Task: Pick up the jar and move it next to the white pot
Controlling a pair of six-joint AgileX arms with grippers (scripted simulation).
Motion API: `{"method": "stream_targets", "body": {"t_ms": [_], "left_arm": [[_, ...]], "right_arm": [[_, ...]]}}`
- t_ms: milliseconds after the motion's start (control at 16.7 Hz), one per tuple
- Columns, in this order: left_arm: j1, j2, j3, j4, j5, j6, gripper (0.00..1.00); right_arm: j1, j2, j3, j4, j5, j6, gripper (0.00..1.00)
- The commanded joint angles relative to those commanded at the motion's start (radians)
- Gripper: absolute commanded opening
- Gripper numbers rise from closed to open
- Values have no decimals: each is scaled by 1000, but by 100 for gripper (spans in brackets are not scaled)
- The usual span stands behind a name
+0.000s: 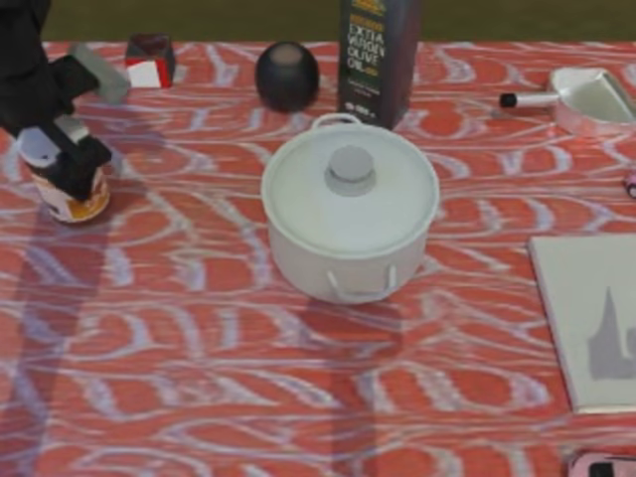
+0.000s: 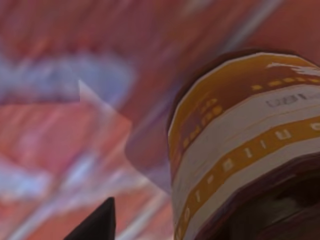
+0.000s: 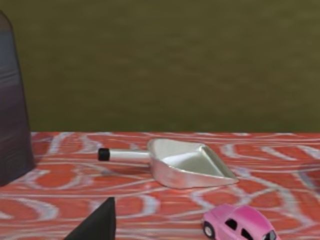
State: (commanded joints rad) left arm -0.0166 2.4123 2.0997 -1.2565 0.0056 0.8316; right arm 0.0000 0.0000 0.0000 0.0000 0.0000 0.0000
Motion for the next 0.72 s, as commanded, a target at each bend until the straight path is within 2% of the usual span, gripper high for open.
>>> {"method": "stream_targets", "body": {"t_ms": [240, 720], "left_arm": [[0, 0, -3, 3, 0, 0, 100], [0, 0, -3, 3, 0, 0, 40]], "right_arm": [[0, 0, 0, 0, 0, 0, 100], [0, 0, 0, 0, 0, 0, 100]]}}
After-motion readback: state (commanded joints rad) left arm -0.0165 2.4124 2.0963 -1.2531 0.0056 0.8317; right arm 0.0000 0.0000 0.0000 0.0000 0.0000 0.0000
